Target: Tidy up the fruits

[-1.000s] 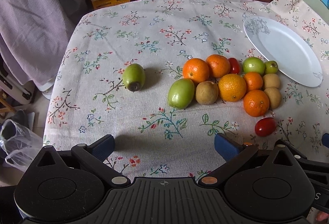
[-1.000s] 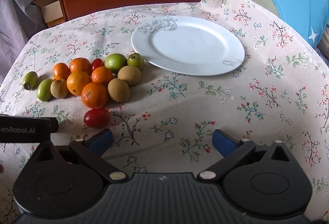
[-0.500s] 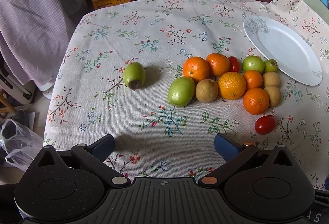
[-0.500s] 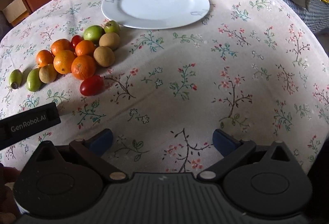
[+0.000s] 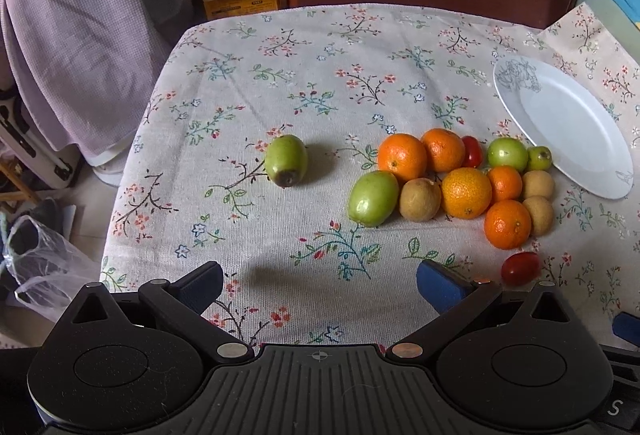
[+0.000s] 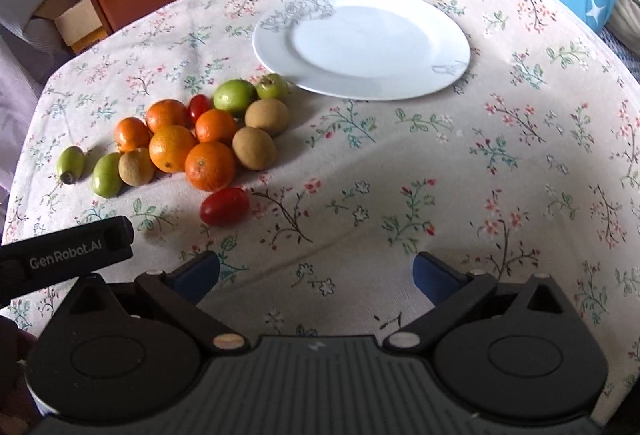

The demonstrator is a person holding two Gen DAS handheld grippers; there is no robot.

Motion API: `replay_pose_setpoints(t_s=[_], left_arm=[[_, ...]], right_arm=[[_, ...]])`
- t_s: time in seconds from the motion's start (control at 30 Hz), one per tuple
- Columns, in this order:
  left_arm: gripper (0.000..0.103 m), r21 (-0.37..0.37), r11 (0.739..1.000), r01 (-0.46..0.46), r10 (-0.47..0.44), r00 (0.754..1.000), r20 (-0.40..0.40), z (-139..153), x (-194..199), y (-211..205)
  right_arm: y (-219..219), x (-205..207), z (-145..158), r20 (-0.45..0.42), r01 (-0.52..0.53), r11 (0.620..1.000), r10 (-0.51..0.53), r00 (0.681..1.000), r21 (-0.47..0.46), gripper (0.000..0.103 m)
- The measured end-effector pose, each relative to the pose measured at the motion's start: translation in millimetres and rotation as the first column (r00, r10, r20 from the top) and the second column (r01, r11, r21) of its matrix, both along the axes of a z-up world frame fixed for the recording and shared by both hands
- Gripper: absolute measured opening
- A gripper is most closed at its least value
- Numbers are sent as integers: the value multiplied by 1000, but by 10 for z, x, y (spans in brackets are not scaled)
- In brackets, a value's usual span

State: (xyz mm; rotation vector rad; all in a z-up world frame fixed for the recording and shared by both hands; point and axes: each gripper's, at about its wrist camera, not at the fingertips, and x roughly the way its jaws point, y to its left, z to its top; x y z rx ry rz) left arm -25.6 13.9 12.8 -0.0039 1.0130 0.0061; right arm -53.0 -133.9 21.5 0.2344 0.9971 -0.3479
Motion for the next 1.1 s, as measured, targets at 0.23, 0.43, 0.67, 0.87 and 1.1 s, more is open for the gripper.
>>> replay_pose_setpoints(t_s=[0.23,0.43,0.67,0.87,1.1], left_arm=[[103,40,999,15,-16,1000,21,207,-64,-43],[103,11,1000,-4,3,996,89,545,-154,98],[103,16,1000,6,-8,994,106,771,-134,133],[103,93,994,51,-60,994,95,763,-94,12],[103,163,986,19,-34,995,91,711,27,7]], right_arm=[[126,69,275,29,-180,948,194,981,-262,102],[190,-42,719,175,-120,893,214,961,-433,102],[173,104,821,133,-168,863,259,957,-476,102],[121,130,616,112,-217,930,259,959,-296,102],[74,295,521,112,-192,960,217,970,-203,102]])
